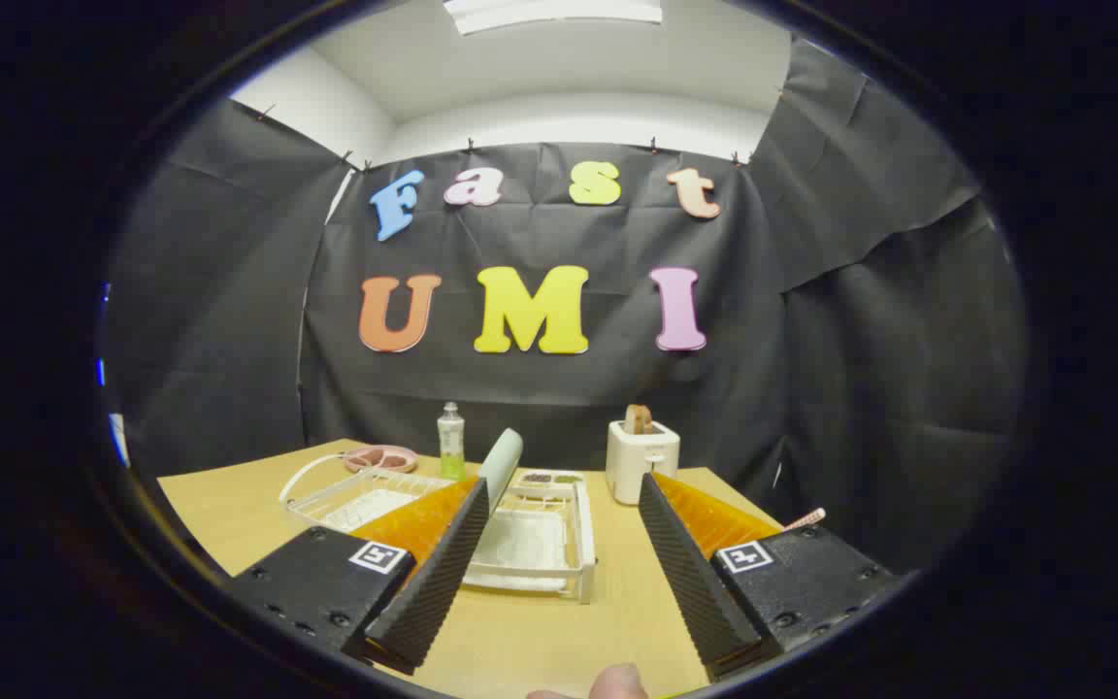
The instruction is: Take the plate from the dish rack, then take the spoon from the basket and place it into the plate.
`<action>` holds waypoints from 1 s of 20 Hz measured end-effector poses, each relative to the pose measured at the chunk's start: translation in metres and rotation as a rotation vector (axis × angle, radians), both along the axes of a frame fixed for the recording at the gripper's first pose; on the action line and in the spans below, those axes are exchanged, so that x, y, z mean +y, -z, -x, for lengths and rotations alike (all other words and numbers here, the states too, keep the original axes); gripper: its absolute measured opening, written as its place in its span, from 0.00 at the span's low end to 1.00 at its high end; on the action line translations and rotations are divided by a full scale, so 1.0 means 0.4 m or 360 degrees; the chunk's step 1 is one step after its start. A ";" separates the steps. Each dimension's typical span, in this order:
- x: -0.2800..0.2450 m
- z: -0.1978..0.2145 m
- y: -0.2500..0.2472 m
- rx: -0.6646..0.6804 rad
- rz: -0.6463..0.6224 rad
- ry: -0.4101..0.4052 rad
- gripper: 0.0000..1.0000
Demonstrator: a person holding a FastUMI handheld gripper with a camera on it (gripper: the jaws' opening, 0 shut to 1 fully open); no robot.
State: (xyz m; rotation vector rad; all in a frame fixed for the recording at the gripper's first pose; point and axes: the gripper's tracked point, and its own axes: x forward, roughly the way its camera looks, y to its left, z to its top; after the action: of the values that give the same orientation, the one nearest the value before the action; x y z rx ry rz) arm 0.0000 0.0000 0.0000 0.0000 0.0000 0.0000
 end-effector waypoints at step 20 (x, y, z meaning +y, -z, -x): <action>0.034 -0.021 0.036 0.0073 -0.0040 -0.0103 1.00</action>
State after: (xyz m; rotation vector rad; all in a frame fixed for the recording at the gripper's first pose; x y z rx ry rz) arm 0.0082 0.0136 -0.0145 0.0248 0.0457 0.0647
